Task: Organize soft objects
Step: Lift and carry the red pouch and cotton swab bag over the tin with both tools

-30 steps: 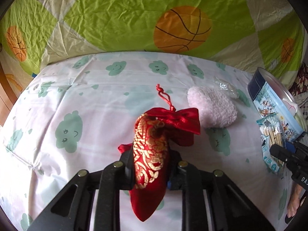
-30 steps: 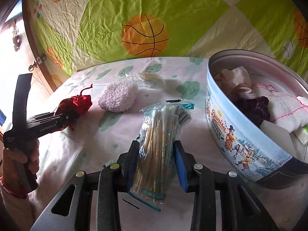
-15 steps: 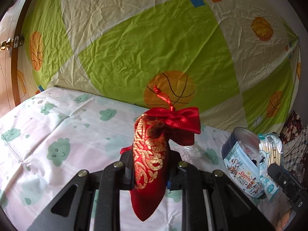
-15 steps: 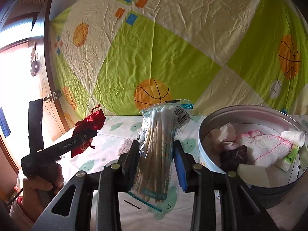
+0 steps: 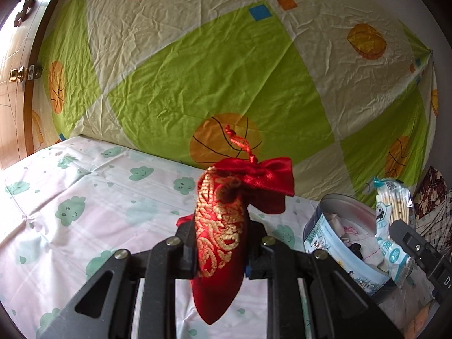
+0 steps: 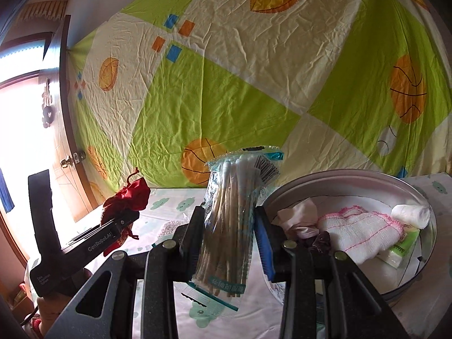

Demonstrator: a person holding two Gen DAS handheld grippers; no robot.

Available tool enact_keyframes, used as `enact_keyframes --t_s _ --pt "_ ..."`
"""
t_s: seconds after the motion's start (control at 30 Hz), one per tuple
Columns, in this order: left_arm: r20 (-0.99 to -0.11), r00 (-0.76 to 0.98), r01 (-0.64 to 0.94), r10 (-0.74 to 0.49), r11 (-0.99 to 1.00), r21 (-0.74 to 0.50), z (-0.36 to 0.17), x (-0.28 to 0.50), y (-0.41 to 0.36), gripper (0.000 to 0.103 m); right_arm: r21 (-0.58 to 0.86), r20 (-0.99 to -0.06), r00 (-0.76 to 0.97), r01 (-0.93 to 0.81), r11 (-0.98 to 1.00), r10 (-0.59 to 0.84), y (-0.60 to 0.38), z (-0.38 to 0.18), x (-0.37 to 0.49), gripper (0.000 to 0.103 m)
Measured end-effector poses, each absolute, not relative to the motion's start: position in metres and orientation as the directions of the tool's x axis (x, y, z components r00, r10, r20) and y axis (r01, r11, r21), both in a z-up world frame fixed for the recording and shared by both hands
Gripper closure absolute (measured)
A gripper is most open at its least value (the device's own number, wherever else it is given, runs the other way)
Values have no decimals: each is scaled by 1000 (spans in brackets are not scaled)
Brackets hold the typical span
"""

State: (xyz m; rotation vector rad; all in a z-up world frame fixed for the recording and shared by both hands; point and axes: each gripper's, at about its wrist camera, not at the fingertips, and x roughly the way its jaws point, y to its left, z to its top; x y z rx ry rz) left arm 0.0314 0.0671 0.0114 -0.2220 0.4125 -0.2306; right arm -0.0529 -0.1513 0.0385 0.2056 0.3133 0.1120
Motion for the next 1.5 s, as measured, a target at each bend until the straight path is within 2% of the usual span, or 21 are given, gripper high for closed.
enact_keyframes --t_s 0.17,0.77,1.5 --pt "-362 889 196 -281 947 -255 13 26 47 83 174 -299 949 -53 983 104 -161 37 -54 65" --pt "-373 863 274 -340 936 -221 16 15 -28 83 163 -313 949 15 987 37 -211 41 -58 65" --pt "-380 839 335 -388 921 -201 22 15 -78 83 135 -323 946 84 987 -36 -244 45 -57 65"
